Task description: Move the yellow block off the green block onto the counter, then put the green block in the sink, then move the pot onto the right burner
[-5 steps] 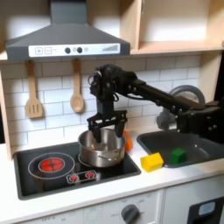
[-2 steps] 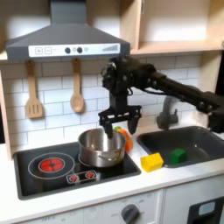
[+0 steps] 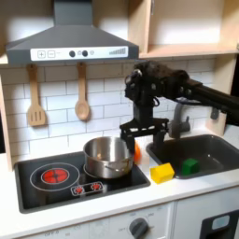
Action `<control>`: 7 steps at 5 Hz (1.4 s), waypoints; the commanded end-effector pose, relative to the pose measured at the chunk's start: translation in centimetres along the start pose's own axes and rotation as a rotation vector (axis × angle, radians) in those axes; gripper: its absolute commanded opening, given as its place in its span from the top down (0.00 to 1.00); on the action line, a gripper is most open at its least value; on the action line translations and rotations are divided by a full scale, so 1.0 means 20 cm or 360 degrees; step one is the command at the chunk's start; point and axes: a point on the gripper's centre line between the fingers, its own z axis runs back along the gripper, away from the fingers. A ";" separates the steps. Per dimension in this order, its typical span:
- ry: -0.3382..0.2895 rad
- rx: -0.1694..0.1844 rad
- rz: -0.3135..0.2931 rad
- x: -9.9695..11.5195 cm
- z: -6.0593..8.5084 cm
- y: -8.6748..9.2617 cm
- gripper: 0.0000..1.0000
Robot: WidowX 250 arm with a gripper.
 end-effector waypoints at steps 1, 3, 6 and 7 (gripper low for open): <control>0.0024 0.0008 -0.0069 -0.14 0.02 -0.06 0.00; 0.0034 0.0049 -0.0090 -0.19 0.04 -0.05 0.00; 0.0032 0.0035 -0.0168 -0.29 0.07 -0.10 0.00; 0.0028 0.0021 -0.0165 -0.27 0.07 -0.09 0.00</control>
